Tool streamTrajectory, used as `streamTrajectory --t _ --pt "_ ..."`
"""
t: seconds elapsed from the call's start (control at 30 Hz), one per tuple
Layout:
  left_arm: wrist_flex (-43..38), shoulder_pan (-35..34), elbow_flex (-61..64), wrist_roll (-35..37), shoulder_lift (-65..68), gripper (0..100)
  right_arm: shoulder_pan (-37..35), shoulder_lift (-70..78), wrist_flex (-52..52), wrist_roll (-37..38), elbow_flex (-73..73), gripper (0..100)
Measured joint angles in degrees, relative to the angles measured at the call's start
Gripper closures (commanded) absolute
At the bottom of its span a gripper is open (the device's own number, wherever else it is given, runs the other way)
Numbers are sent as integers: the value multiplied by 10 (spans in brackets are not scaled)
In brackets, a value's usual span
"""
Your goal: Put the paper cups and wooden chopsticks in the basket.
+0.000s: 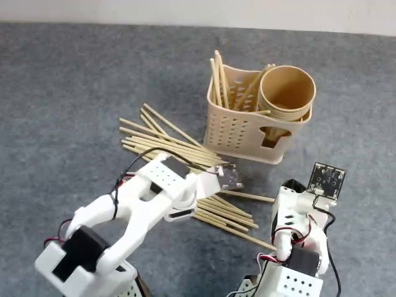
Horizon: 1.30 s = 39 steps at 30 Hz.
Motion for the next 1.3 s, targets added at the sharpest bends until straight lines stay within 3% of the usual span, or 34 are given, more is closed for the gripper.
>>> streamTrajectory --t 0.37,0.53,0.77,1.3 --pt "0 -2 -55 0 55 851 0 0 0 0 0 985" --pt "0 -2 -81 -28 94 952 0 0 0 0 0 985" --pt "40 3 -90 -40 98 962 0 0 0 0 0 985" --pt "134 -71 -71 -64 -25 962 0 0 0 0 0 985"
